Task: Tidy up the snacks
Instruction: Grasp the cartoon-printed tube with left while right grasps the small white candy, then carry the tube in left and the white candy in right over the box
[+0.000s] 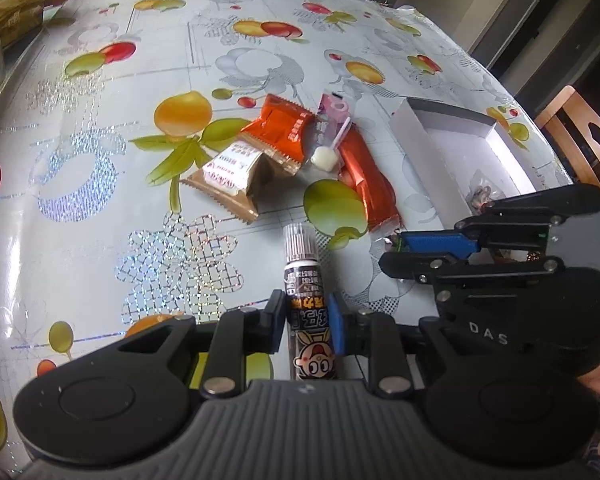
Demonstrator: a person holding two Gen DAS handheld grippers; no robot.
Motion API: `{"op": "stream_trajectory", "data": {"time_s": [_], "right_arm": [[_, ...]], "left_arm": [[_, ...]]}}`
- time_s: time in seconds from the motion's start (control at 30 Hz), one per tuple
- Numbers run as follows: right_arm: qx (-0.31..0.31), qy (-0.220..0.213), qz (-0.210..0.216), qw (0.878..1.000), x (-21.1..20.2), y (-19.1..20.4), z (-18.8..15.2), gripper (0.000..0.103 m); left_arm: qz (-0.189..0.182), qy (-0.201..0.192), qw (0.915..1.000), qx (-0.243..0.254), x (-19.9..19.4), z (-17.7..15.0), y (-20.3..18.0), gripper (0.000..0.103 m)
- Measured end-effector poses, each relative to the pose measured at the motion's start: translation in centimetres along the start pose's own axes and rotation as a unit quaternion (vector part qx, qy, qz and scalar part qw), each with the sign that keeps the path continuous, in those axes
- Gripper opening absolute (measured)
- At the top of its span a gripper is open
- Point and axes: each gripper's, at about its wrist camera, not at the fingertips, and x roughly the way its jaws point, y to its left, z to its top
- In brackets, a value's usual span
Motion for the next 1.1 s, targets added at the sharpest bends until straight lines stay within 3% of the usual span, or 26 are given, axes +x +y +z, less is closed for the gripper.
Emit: {"op": "stream_trajectory", "data": {"time_s": [0.77,1.1], "right_arm": [[0.028,-0.061,-0.024,0.997,-4.7,-0.5,-0.5,0.017],[0.042,-0.088,-0.039,0.994,-6.7,-1.1,-0.7,0.017]], "left_arm": [[0.01,-0.084,0.9956,0.04,-4.6,0.6,-2.3,0.019],[0.01,-0.103,0.9925,0.064,-5.8,1.1,-3.9,0.019]]}}
